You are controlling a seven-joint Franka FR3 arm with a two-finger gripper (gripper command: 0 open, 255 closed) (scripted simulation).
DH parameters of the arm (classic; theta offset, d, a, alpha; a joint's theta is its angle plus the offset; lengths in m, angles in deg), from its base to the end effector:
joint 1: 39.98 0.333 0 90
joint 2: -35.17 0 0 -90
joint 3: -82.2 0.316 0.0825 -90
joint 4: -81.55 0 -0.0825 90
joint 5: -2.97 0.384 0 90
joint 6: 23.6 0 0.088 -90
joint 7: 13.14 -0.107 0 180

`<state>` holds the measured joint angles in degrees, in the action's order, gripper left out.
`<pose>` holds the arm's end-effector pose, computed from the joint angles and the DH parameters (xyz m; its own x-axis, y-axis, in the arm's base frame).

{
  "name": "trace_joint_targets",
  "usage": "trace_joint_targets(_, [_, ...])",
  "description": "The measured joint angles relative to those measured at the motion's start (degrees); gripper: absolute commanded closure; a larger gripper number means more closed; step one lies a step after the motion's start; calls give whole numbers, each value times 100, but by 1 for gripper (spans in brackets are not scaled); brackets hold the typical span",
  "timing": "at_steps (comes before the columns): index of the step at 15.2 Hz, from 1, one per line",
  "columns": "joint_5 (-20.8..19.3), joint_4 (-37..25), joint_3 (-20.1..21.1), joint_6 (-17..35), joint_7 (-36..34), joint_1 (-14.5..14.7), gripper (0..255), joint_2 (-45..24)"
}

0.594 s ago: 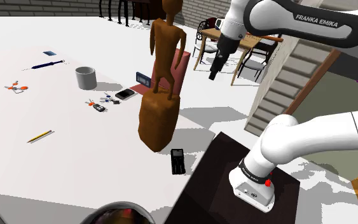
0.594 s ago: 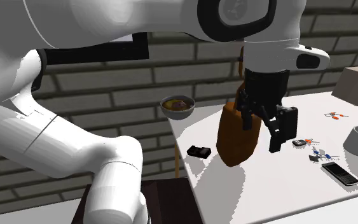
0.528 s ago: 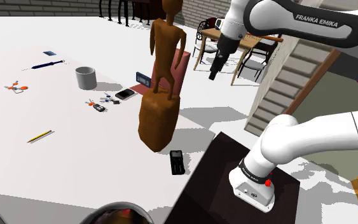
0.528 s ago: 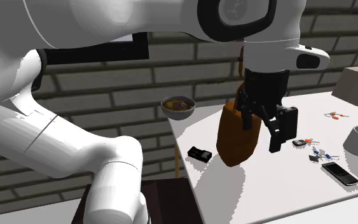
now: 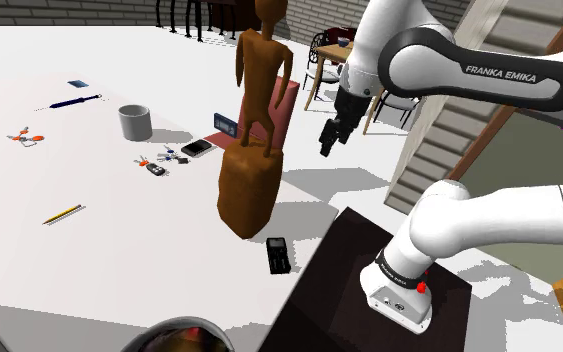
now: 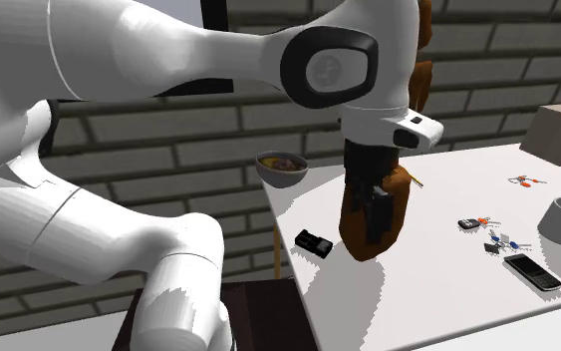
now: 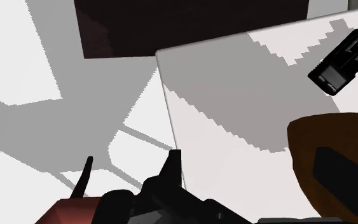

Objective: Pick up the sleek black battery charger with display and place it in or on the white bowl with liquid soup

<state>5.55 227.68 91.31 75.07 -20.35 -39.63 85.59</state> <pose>0.2892 0.0606 0.5357 0.9983 -0.0189 0.0551 -0.0228 -0.9972 0.0711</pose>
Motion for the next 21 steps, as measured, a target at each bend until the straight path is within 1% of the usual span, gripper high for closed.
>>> trace_joint_targets(2, [263,337,245,180,-476,22,0,104])
trace_joint_targets(6, [841,782,772,480,-1433,107,0,172])
trace_joint_targets(11, [1644,1079,1537,961,-2670,246,0,-38])
trace_joint_targets(17, [2571,1189,2561,1897,-4078,283,0,-784])
trace_joint_targets(19, [2829,1134,2943,2299,-4536,214,0,-1180])
trace_joint_targets(21, [2954,1082,3162,2543,-4802,145,0,-1433])
